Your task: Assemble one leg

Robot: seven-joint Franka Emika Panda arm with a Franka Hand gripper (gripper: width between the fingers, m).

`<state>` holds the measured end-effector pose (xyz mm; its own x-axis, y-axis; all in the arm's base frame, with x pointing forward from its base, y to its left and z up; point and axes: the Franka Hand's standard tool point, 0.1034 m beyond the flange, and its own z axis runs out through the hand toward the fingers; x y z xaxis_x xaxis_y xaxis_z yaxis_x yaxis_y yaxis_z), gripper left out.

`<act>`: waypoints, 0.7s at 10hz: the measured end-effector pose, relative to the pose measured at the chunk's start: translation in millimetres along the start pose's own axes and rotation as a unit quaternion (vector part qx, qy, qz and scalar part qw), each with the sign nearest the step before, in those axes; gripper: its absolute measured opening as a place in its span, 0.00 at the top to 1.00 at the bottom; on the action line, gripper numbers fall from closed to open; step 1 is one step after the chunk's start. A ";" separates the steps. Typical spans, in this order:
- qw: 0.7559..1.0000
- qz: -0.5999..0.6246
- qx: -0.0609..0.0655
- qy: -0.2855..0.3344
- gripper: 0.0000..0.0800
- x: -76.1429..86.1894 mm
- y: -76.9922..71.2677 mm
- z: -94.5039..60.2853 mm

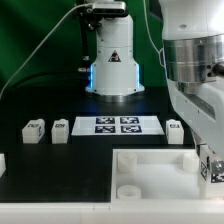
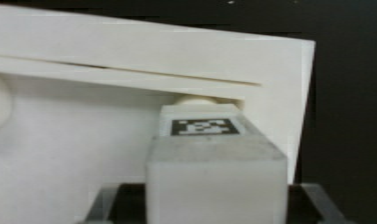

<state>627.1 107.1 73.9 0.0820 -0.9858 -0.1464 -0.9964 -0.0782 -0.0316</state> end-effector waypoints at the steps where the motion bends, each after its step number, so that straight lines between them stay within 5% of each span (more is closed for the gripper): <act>1: 1.000 -0.009 0.000 0.000 0.63 0.0 0.3 0.7; 2: 1.000 -0.030 -0.001 0.000 0.40 0.1 0.4 1.1; 3: 0.997 -0.072 0.005 0.004 0.40 -1.0 -1.5 0.9; 4: 0.985 -0.170 0.011 0.005 0.24 -4.7 -2.8 1.3; 7: 0.921 -0.390 0.006 0.011 0.19 -4.8 -2.1 1.4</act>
Offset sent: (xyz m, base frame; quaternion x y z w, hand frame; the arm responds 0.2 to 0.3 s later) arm 0.0010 0.0169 0.0011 0.0544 0.0118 -0.2812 0.9580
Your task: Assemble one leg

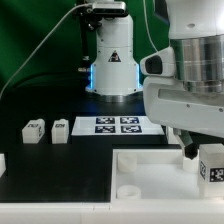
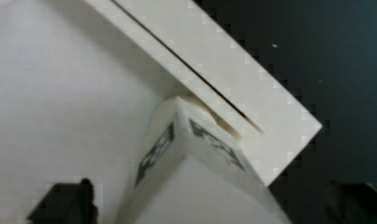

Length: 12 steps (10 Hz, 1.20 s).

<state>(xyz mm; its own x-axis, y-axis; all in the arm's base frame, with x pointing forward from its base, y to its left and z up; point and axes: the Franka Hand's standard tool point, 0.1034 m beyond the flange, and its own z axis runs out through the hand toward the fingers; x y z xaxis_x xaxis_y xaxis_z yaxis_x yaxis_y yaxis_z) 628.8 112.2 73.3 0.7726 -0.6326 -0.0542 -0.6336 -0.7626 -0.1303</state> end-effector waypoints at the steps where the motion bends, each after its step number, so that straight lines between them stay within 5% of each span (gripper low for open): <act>1: 0.999 -0.044 -0.001 0.000 0.19 0.6 0.8 0.3; 2: 0.994 -0.106 -0.009 0.002 0.19 -0.6 0.6 0.6; 3: 0.968 -0.249 -0.034 0.008 0.19 -4.8 -2.4 0.8; 5: 0.931 -0.363 -0.037 0.003 0.19 -6.8 -4.7 0.3; 6: 0.937 -0.348 -0.037 0.004 0.19 -6.7 -4.1 0.9; 7: 0.938 -0.345 -0.037 0.004 0.30 -6.6 -4.0 1.0; 8: 0.950 -0.310 -0.037 0.005 0.56 -6.9 -4.1 1.1; 12: 0.989 -0.142 -0.037 0.011 0.63 -5.5 -1.6 2.0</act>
Offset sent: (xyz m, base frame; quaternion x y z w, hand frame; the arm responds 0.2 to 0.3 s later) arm -0.0001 0.0201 0.0116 -0.0248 -0.0349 -0.4380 0.8979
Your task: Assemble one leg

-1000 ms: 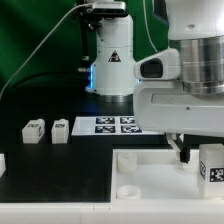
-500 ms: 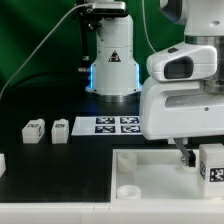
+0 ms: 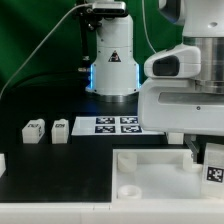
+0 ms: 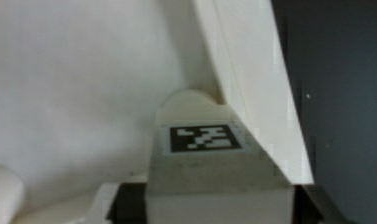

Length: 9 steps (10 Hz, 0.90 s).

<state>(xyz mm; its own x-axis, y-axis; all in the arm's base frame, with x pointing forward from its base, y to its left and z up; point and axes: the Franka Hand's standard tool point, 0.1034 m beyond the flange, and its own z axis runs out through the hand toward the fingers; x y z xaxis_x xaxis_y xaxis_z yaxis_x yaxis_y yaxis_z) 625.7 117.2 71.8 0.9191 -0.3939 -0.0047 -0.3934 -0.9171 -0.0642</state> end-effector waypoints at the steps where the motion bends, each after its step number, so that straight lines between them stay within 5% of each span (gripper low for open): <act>1: 0.992 0.123 0.000 -0.001 0.63 0.8 -0.2 0.2; 2: 0.969 0.247 0.002 -0.002 0.63 2.7 1.0 0.7; 4: 0.911 0.411 0.029 -0.033 0.63 6.7 7.2 -0.3; 8: 0.819 0.571 0.024 -0.048 0.63 5.5 8.1 0.3; 9: 0.819 0.571 0.024 -0.048 0.63 5.1 7.5 0.4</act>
Offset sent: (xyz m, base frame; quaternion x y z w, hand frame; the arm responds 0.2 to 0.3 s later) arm 0.0378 -0.0013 0.0139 0.1603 -0.0595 0.4359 0.8836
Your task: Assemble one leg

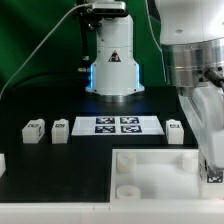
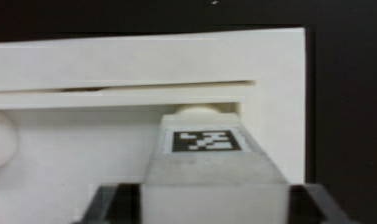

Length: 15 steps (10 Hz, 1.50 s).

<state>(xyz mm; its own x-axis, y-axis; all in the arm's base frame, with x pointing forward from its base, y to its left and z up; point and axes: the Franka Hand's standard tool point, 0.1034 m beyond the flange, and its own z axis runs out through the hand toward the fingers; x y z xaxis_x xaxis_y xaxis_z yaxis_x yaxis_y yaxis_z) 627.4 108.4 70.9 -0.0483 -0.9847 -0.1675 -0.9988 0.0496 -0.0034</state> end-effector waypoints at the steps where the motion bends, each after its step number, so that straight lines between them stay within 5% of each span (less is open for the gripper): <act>1: 1.000 -0.015 0.000 0.000 0.34 0.1 0.0 0.0; 2: 1.000 -0.030 0.000 0.000 0.34 0.0 0.0 0.0; 3: 1.000 -0.031 0.001 0.000 0.22 -0.7 -0.2 0.0; 4: 0.993 -0.116 0.011 0.004 0.22 -3.2 -0.5 -0.2; 9: 0.942 -0.336 0.008 0.010 0.19 -2.0 2.4 2.5; 11: 0.841 -0.540 -0.011 0.030 0.19 -12.9 5.9 6.7; 13: 0.740 -0.671 -0.011 0.038 0.19 -12.0 -0.1 3.1; 14: 0.756 -0.654 -0.010 0.038 0.19 -12.1 0.6 3.8; 15: 0.763 -0.645 -0.009 0.038 0.37 -11.9 0.5 3.8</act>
Offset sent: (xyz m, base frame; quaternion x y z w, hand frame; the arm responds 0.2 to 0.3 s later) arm -0.0130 0.0157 0.0026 0.0523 0.0042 -0.2935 0.9545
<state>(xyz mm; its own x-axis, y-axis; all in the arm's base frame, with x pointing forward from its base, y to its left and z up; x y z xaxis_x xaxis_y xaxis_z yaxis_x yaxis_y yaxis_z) 627.5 120.8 69.2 0.9755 -0.2190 0.0208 -0.2158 -0.9710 -0.1030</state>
